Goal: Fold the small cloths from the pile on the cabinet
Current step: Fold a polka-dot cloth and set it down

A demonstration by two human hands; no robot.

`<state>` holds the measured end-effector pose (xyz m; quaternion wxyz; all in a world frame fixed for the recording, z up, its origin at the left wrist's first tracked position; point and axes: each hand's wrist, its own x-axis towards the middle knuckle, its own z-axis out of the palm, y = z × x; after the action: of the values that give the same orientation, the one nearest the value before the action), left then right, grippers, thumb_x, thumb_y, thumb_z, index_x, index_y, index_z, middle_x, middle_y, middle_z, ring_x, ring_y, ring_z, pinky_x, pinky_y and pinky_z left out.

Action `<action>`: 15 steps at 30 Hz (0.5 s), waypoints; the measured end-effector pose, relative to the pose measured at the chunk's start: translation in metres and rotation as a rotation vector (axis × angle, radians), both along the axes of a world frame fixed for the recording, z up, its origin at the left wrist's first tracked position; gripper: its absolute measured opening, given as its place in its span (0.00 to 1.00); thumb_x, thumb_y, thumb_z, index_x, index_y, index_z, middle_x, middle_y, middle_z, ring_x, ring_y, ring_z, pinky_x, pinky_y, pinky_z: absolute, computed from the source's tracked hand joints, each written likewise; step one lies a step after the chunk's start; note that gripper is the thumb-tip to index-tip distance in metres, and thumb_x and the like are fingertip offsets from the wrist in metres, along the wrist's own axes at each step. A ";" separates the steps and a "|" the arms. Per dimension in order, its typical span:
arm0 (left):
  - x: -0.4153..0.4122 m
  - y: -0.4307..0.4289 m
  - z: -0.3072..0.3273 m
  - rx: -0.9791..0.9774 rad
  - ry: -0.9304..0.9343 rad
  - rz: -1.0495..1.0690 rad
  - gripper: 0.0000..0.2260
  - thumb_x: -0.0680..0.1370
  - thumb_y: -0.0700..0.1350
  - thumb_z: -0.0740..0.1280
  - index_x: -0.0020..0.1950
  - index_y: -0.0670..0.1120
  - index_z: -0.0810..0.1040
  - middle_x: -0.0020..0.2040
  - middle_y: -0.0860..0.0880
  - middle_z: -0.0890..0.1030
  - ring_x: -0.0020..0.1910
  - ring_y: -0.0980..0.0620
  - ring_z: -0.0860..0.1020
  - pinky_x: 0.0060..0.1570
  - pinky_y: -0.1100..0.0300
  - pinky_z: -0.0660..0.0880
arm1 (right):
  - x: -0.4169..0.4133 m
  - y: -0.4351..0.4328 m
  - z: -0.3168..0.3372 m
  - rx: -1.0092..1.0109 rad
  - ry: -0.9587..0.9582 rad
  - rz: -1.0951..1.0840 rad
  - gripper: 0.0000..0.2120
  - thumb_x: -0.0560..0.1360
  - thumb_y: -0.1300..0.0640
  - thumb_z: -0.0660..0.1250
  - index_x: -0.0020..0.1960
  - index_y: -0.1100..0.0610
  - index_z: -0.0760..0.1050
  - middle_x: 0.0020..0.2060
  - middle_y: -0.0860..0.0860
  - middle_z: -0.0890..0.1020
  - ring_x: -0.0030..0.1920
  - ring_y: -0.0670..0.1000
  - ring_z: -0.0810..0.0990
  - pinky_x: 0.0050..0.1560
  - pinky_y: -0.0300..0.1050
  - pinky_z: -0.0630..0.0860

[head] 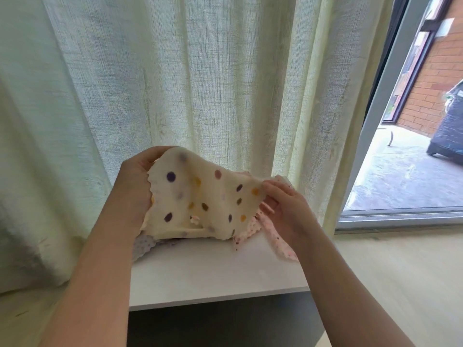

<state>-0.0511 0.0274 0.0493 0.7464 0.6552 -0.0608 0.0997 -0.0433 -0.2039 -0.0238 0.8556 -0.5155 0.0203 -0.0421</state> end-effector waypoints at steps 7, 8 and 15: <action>0.000 0.018 0.003 -0.172 0.058 -0.121 0.23 0.77 0.29 0.54 0.45 0.49 0.85 0.41 0.50 0.84 0.35 0.54 0.77 0.35 0.64 0.74 | -0.006 -0.016 0.020 0.032 -0.039 -0.170 0.07 0.76 0.65 0.67 0.46 0.53 0.78 0.43 0.54 0.82 0.38 0.50 0.79 0.34 0.44 0.78; 0.002 0.020 0.004 -0.211 0.080 -0.126 0.22 0.77 0.31 0.54 0.45 0.49 0.85 0.44 0.49 0.84 0.40 0.52 0.77 0.41 0.60 0.74 | -0.007 -0.018 0.023 0.019 -0.041 -0.169 0.06 0.76 0.64 0.68 0.47 0.53 0.78 0.44 0.54 0.83 0.37 0.50 0.80 0.34 0.45 0.79; 0.011 0.016 -0.012 0.106 -0.024 0.165 0.09 0.77 0.39 0.70 0.51 0.53 0.82 0.42 0.52 0.81 0.42 0.53 0.79 0.47 0.58 0.77 | -0.007 -0.030 0.023 -0.137 -0.088 -0.261 0.09 0.77 0.65 0.67 0.50 0.53 0.81 0.44 0.52 0.83 0.41 0.48 0.79 0.42 0.42 0.78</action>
<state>-0.0404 0.0435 0.0372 0.6993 0.6951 -0.0209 0.1653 -0.0498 -0.2340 -0.0010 0.8057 -0.5634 0.0466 -0.1768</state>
